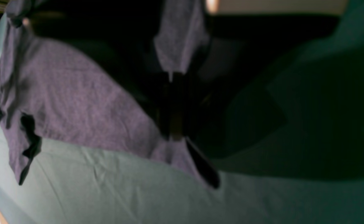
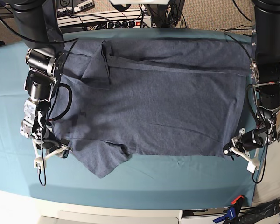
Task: Fold the T-shirt properly
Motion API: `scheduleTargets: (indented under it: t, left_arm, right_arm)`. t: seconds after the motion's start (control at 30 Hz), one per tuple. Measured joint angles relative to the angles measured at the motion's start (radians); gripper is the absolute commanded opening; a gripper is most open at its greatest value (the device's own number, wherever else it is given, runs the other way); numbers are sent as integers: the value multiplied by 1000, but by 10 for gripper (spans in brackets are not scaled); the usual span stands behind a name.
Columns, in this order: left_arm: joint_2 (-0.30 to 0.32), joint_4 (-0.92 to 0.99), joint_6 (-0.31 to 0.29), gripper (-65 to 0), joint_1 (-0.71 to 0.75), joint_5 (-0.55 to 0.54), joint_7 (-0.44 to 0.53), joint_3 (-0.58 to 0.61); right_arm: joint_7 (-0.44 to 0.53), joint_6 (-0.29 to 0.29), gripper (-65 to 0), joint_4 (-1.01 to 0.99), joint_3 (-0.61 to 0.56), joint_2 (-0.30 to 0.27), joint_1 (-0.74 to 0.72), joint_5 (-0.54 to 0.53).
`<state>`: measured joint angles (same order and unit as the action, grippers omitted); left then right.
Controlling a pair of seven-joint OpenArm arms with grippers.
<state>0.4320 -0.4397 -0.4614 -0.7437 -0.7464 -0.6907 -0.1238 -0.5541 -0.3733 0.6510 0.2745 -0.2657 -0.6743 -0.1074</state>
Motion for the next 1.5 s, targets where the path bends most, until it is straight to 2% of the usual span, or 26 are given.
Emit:
scheduleTargets:
  t: [0.1, 0.37, 0.5, 0.7, 0.83, 0.97, 1.07, 1.1, 1.17, 1.2, 1.37, 1.5]
  left_arm:
    - [0, 0, 0, -650, 0, 0, 0, 0]
    - [0, 0, 0, -650, 0, 0, 0, 0]
    - [0, 0, 0, -650, 0, 0, 0, 0]
    - [0, 0, 0, -650, 0, 0, 0, 0]
    - [0, 0, 0, -650, 0, 0, 0, 0]
    - [0, 0, 0, -650, 0, 0, 0, 0]
    - [0, 0, 0, -650, 0, 0, 0, 0]
    - [0, 0, 0, -650, 0, 0, 0, 0]
    - [0, 0, 0, -650, 0, 0, 0, 0]
    - [1, 0, 0, -650, 0, 0, 0, 0]
    - [1, 0, 0, -650, 0, 0, 0, 0]
    - [4, 0, 0, -650, 0, -1, -1, 0]
  right_arm:
    - [54, 51, -319, -42, 0, 0, -4, 84]
    - [83, 85, -319, -90, 0, 0, -2, 107]
    - [69, 33, -319, -90, 0, -1, -2, 55]
    - [60, 3, -320, -90, -16, 0, -3, 45]
    - [50, -24, -320, -90, -79, 0, -5, 29]
    - [55, -24, -322, -90, -173, 0, -8, 29]
    - [57, -23, -409, -89, -224, -1, -10, 29]
    - [58, -23, -465, -89, -233, 0, -10, 28]
    - [61, -23, -624, -89, -238, 0, -10, 45]
    - [61, -24, -650, -89, -238, 0, -10, 57]
    - [86, -32, -650, -88, -238, -2, -8, 122]
    - [103, -44, -650, -87, -238, -12, 2, 113]
